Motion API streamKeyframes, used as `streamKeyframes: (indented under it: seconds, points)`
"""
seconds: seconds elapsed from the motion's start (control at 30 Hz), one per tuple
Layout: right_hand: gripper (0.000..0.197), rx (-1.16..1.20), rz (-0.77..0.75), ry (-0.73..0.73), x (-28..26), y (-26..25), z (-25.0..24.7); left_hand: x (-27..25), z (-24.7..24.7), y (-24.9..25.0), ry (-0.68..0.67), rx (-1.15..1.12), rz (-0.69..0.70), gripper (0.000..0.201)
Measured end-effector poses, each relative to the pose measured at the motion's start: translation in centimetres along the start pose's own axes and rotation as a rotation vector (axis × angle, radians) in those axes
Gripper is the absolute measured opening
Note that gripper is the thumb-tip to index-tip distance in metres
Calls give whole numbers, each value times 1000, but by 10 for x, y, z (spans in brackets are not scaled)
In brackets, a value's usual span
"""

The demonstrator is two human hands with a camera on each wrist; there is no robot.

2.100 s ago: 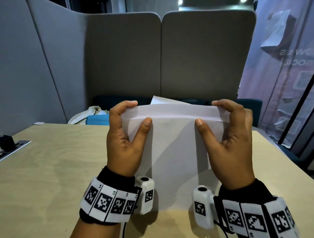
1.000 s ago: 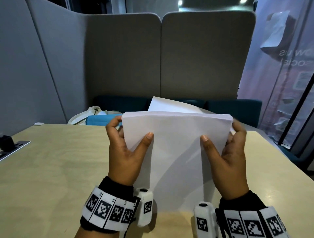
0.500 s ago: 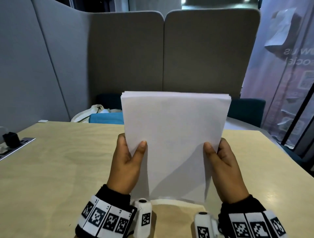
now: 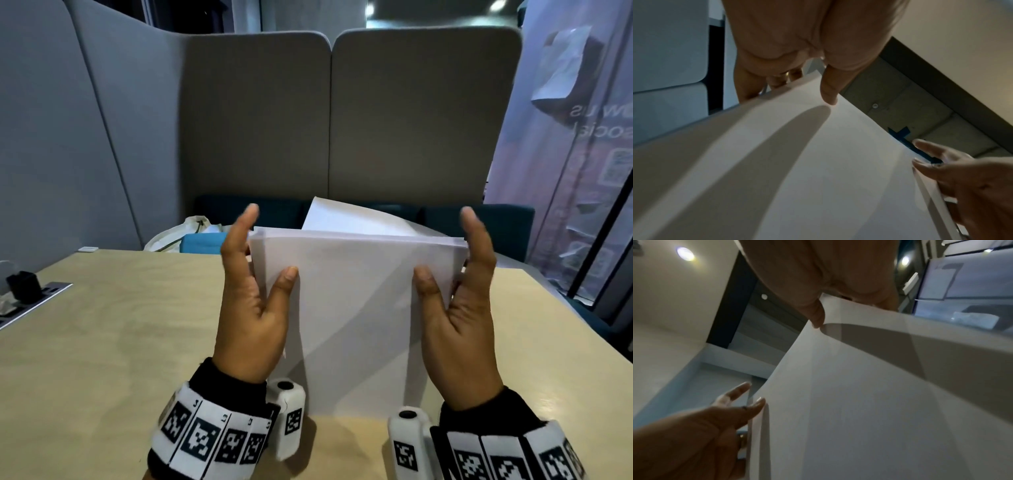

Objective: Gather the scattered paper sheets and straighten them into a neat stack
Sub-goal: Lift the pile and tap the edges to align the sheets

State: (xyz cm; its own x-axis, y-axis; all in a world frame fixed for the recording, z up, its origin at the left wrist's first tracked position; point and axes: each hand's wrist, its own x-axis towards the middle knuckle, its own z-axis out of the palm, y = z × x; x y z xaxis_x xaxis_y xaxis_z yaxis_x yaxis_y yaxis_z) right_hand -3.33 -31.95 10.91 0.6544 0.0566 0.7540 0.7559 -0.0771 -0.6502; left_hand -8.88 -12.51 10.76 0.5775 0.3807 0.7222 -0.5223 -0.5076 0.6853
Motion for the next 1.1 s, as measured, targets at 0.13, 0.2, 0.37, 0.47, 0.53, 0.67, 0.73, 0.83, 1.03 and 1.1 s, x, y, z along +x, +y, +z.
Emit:
streamKeyframes:
  seconds: [0.13, 0.2, 0.37, 0.47, 0.53, 0.67, 0.73, 0.83, 1.03, 1.1]
  points:
    - [34, -124, -53, -6, 1, 1, 1, 3, -1, 0, -31, 55, 36, 44]
    - [34, -124, -36, 11, 0, 0, 0, 3, -2, -1, -26, 32, 39, 41]
    - [51, -13, 103, 64, 0, -2, -1, 1, 0, 0, 13, -43, -17, 59]
    - [61, 141, 259, 38, -8, 11, -5, -8, 0, -15, 3, -141, -141, 69]
    - [47, 164, 336, -25, -18, 22, -6, -20, -1, -27, -56, -157, -231, 57]
    - [28, 173, 425, -76, -37, 38, -3, -40, -1, -44, -136, -86, -274, 39]
    - [25, 195, 420, -67, -35, 36, -1, -38, 0, -44, -119, -104, -279, 32]
    - [22, 241, 387, -45, -23, 30, 0, -25, 0, -37, -91, -133, -246, 28]
    - [10, 213, 382, -10, -22, 37, 0, -24, -5, -40, -100, -168, -297, 30]
    - [10, 204, 389, -10, -24, 38, 1, -28, -2, -44, -106, -181, -310, 19]
